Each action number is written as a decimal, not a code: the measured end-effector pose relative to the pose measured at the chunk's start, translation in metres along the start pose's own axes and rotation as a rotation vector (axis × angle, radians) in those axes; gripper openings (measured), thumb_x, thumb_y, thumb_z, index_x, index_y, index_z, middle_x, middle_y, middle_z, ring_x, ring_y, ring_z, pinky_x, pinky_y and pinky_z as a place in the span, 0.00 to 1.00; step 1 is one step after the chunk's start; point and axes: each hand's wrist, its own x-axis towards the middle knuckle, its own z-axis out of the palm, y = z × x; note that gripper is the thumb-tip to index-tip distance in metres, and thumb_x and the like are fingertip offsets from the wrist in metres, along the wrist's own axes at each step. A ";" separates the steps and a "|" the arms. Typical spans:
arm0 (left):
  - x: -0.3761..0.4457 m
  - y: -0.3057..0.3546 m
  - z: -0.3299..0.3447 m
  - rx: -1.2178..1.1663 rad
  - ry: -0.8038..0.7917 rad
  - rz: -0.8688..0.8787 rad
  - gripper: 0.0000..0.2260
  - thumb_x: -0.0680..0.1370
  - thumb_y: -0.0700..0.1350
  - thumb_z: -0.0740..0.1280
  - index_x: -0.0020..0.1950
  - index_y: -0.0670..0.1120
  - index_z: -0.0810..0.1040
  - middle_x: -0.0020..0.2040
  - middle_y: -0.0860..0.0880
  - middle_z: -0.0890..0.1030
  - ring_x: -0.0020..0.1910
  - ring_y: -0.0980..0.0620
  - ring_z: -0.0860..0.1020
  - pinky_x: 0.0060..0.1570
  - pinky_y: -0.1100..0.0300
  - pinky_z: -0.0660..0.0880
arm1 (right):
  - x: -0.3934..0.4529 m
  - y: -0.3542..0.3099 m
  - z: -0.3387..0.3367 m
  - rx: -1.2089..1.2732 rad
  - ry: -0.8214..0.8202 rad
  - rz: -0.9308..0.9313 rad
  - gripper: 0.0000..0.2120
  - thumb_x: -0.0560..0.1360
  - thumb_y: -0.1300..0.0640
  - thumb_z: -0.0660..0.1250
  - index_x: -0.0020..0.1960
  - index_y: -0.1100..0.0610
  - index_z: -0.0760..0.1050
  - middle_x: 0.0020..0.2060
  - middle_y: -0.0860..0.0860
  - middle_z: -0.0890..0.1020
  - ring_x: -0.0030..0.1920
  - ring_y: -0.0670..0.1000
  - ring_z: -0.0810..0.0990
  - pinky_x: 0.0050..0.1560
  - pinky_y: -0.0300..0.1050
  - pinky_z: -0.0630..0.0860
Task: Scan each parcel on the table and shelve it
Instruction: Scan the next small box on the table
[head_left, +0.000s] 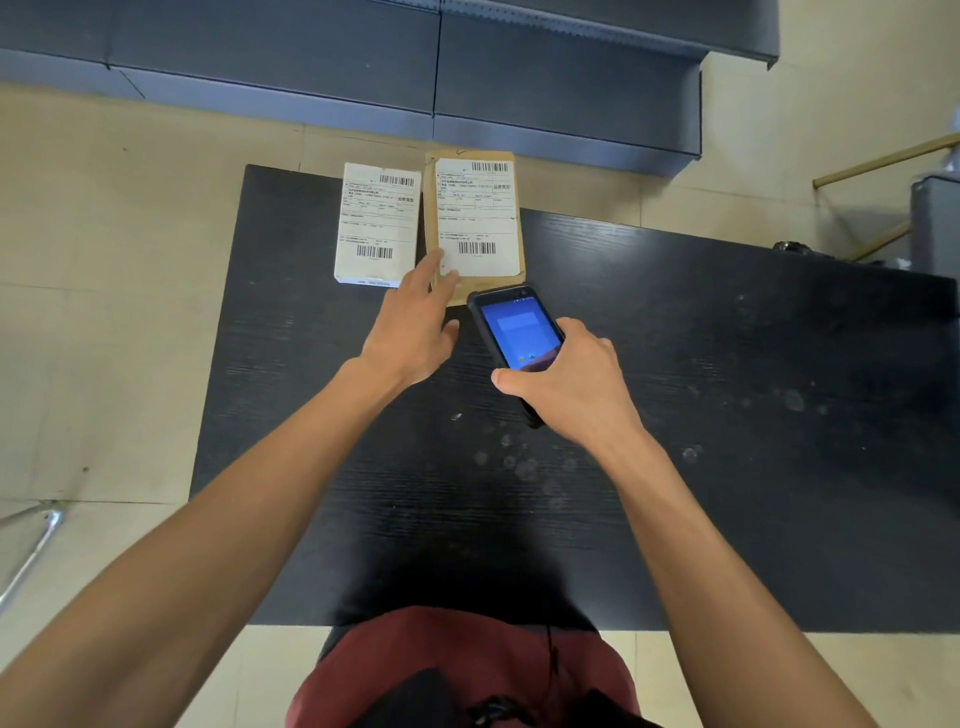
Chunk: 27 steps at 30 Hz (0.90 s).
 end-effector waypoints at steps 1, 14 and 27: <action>0.000 0.000 -0.001 0.006 -0.005 -0.003 0.28 0.80 0.42 0.69 0.78 0.42 0.65 0.83 0.42 0.54 0.79 0.39 0.61 0.74 0.41 0.66 | -0.001 0.001 0.000 0.001 -0.006 0.006 0.33 0.65 0.42 0.76 0.64 0.53 0.69 0.42 0.40 0.81 0.58 0.45 0.66 0.38 0.38 0.64; 0.000 -0.003 -0.003 0.115 -0.028 0.032 0.28 0.81 0.49 0.67 0.79 0.44 0.62 0.83 0.43 0.53 0.77 0.39 0.62 0.72 0.41 0.66 | -0.013 0.001 -0.001 -0.086 -0.016 0.036 0.29 0.62 0.39 0.76 0.54 0.53 0.71 0.47 0.47 0.79 0.55 0.51 0.75 0.39 0.47 0.73; -0.002 -0.003 -0.006 0.152 -0.035 0.054 0.27 0.83 0.52 0.64 0.79 0.45 0.62 0.83 0.43 0.52 0.72 0.38 0.69 0.65 0.41 0.71 | -0.014 0.010 0.002 -0.088 0.019 0.042 0.29 0.63 0.40 0.76 0.57 0.55 0.72 0.47 0.45 0.80 0.58 0.51 0.73 0.44 0.50 0.76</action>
